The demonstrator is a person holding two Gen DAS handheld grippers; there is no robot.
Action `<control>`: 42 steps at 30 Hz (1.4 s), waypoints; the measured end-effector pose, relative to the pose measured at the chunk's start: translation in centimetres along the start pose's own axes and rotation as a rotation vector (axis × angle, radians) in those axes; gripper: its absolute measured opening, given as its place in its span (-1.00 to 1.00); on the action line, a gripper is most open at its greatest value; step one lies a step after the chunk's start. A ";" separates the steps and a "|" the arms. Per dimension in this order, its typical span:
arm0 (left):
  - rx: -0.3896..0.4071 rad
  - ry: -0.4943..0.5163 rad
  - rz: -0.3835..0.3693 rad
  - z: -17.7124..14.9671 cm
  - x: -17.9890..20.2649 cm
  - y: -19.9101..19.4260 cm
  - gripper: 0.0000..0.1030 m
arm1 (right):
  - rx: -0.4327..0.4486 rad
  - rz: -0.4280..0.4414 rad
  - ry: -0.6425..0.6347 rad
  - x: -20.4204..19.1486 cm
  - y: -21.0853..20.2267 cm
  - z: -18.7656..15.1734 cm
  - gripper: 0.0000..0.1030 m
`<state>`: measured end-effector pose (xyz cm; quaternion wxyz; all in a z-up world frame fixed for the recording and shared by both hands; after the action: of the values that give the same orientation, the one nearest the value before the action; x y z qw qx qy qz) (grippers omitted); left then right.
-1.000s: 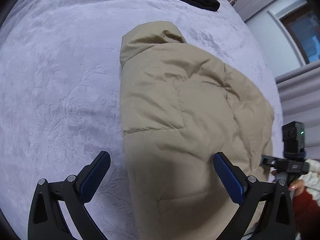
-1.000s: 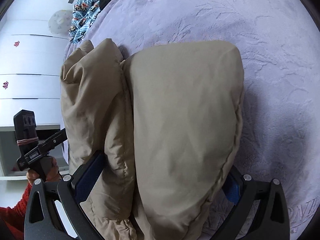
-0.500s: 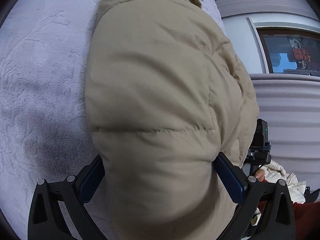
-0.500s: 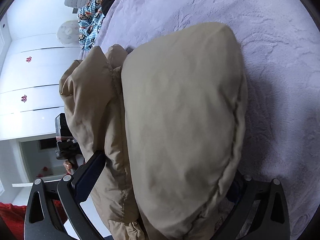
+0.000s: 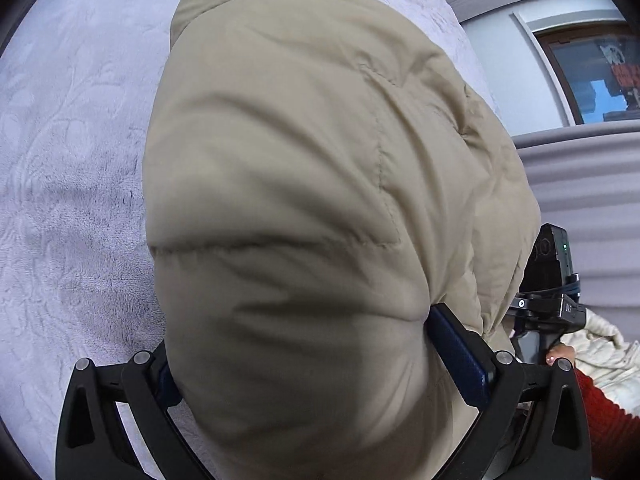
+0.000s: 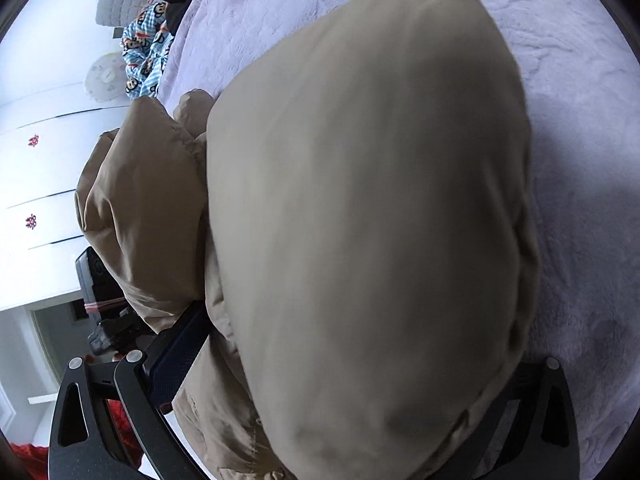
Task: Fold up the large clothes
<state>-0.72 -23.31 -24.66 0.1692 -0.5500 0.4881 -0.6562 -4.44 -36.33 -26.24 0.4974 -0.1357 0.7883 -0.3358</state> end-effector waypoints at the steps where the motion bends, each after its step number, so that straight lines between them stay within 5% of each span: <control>1: 0.006 0.003 0.011 0.1 0.5 0.1 0.96 | 0.001 0.000 0.004 0.0 -0.1 -0.2 0.91; 6: 0.040 0.029 0.074 -0.8 2.8 -1.0 0.76 | 0.037 -0.016 -0.009 -0.7 -1.0 -0.4 0.26; 9: 0.055 0.049 0.101 -1.3 3.6 -1.7 0.66 | 0.058 -0.045 -0.043 -1.7 -1.4 -0.7 0.08; 23: 0.178 0.069 0.132 -1.5 4.0 -8.5 0.59 | 0.102 0.017 -0.124 -6.1 -2.6 -1.1 -0.05; 30: 0.218 0.073 0.133 -1.2 -2.4 -15.0 0.59 | 0.116 0.014 -0.172 -9.8 -0.6 -1.5 -0.05; 42: 0.272 0.044 0.213 0.8 -19.7 -26.2 0.59 | 0.143 0.021 -0.224 -22.4 12.5 1.1 -0.05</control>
<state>14.91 3.48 -14.05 0.2997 -0.4527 0.4538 -0.7066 8.56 -15.24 -19.31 0.5940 -0.1283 0.7035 -0.3686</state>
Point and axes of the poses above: each gripper's, at about its wrist camera, not at the fingertips, and y roughly the way its jaws point, x to its right, z to its top, the point moved 10 cm from there along y, roughly the way its jaws point, and after that the axes turned 9 degrees about -x, right-handed, at the moved point
